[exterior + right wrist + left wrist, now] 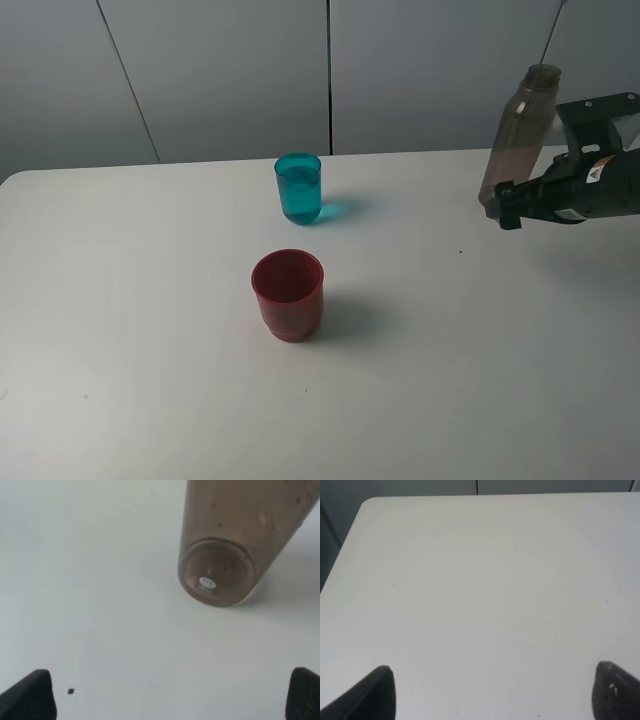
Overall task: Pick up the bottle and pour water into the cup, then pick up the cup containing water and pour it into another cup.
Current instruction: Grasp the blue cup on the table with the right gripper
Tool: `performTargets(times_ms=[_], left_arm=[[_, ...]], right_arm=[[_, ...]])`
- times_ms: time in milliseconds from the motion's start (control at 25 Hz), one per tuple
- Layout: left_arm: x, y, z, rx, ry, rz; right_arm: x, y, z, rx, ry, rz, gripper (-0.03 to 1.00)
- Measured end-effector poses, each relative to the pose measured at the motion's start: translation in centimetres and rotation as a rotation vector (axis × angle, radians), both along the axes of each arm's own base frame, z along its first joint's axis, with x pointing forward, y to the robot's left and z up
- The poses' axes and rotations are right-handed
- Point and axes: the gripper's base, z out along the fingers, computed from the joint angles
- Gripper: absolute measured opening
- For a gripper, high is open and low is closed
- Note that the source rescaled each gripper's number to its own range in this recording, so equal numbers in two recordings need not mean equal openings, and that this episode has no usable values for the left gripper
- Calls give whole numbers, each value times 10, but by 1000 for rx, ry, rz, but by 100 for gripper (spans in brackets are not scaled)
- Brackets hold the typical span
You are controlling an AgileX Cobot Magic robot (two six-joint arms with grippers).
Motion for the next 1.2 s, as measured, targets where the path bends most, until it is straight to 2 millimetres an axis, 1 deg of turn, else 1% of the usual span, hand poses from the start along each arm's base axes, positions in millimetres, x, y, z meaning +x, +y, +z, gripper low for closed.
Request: performTargets(times_ms=[120, 280, 440, 560, 680, 880, 1040, 1200], left_arm=[[0, 0, 0, 0, 0, 0], [0, 0, 0, 0, 0, 0], [0, 0, 0, 0, 0, 0], [0, 0, 0, 0, 0, 0], [0, 0, 0, 0, 0, 0], [0, 0, 0, 0, 0, 0], [0, 0, 0, 0, 0, 0], [0, 0, 0, 0, 0, 0]], right_arm=[[-10, 9, 2, -27, 3, 69, 99], [-14, 33, 4, -59, -36, 215, 99], [-11, 57, 14, -27, -184, 329, 99], [-9, 69, 21, 9, -282, 380, 99], [-6, 82, 22, 34, -323, 424, 99], [11, 111, 12, 69, -357, 501, 99], [23, 136, -2, 87, -360, 564, 99], [35, 151, -16, 107, -355, 589, 99]])
